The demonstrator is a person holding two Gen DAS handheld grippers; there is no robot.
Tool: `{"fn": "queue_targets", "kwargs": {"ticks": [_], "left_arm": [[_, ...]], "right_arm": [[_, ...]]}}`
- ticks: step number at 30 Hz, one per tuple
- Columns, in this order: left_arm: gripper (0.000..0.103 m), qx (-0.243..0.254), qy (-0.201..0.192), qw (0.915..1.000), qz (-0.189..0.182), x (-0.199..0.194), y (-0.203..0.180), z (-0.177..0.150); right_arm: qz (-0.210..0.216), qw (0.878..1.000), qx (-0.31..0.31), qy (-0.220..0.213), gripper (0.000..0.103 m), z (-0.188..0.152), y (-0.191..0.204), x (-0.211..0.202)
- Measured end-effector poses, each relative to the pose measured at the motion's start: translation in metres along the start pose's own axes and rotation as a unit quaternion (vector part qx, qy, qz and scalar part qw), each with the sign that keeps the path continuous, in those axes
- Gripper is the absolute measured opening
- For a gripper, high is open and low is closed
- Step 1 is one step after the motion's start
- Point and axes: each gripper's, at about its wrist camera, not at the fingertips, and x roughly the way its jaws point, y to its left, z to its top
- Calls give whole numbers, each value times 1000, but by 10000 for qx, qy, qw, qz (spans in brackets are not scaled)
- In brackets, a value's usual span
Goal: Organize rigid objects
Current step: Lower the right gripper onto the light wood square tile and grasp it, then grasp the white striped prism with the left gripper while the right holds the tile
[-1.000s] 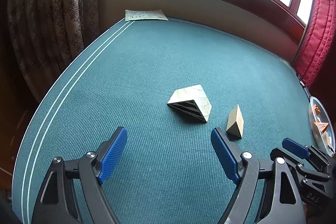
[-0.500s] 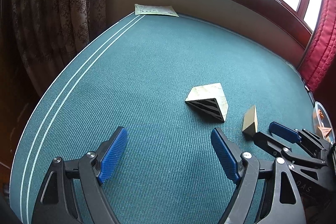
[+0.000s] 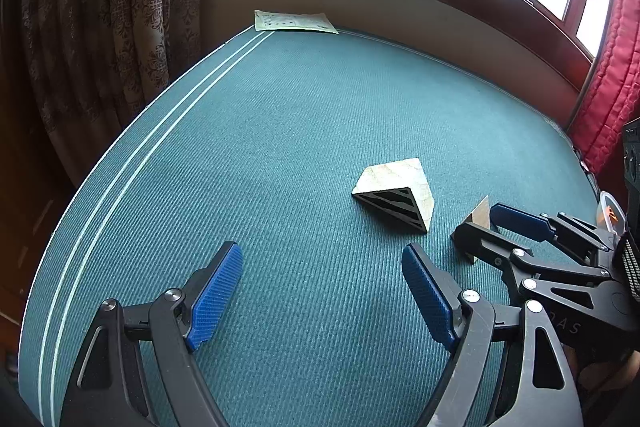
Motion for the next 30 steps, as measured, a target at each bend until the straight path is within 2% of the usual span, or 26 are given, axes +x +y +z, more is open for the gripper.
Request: {"fn": "queue_targets", "kwargs": {"ticks": [4, 10, 18, 30], "left_arm": [[83, 9, -2, 10000, 10, 0, 0, 0], [83, 40, 10, 10000, 57, 2, -3, 2], [83, 91, 38, 9999, 75, 2, -8, 5], [83, 111, 142, 9998, -6, 10, -37, 23]], "right_arm": [[29, 10000, 14, -15, 56, 1, 1, 1], [48, 9999, 69, -78, 33, 0, 3, -1], [-115, 9989, 410, -209, 33, -8, -10, -14], [-221, 9954, 885, -282, 33, -34, -31, -38]]}}
